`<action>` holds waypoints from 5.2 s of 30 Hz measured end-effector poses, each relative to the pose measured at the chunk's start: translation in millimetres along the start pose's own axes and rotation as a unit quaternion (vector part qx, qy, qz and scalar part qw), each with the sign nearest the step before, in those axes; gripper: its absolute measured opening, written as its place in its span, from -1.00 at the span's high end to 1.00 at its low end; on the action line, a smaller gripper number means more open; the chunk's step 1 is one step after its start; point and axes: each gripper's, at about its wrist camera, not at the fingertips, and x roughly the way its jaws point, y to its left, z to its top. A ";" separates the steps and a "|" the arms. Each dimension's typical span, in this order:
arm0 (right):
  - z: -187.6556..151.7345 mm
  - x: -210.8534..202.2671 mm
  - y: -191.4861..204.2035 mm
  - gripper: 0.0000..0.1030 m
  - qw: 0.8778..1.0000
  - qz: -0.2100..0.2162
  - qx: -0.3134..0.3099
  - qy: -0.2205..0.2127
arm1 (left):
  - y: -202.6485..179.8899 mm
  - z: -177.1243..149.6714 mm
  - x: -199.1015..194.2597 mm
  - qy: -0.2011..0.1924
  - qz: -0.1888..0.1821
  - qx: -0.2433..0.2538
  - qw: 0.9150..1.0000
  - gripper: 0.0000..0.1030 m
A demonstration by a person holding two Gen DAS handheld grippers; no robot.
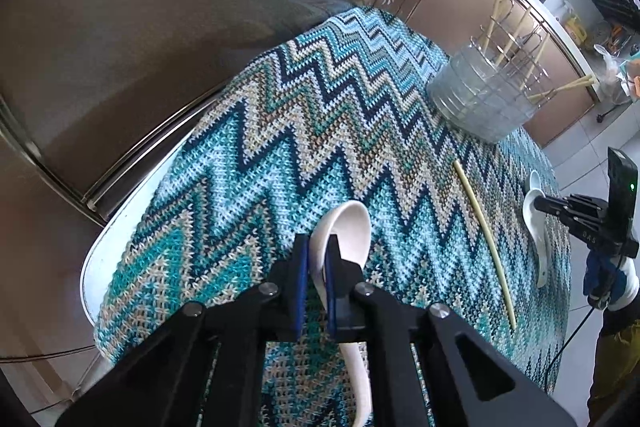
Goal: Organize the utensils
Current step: 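Lift the white spoons off the cloth with both tools, then raise both held white spoons and carry both tools over the holder, then lower the spoons into the holder and open both tools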
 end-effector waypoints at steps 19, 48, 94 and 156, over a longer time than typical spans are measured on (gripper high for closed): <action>-27.0 -49.2 12.9 0.91 0.998 -0.025 0.017 -0.057 | -4.7 -5.7 -37.2 -0.061 -0.012 -0.020 0.998 0.87; -70.9 -123.6 39.0 0.91 0.988 -0.043 0.041 -0.140 | -24.0 -20.9 -103.9 -0.140 -0.040 -0.012 0.989 0.87; 4.2 -187.1 62.7 0.91 0.949 -0.024 0.010 -0.315 | -108.2 51.0 -166.2 -0.278 -0.064 0.054 0.957 0.87; 78.7 -120.5 25.7 0.43 0.903 -0.180 0.026 -0.388 | -187.9 125.2 -63.9 -0.370 -0.034 0.066 0.926 0.16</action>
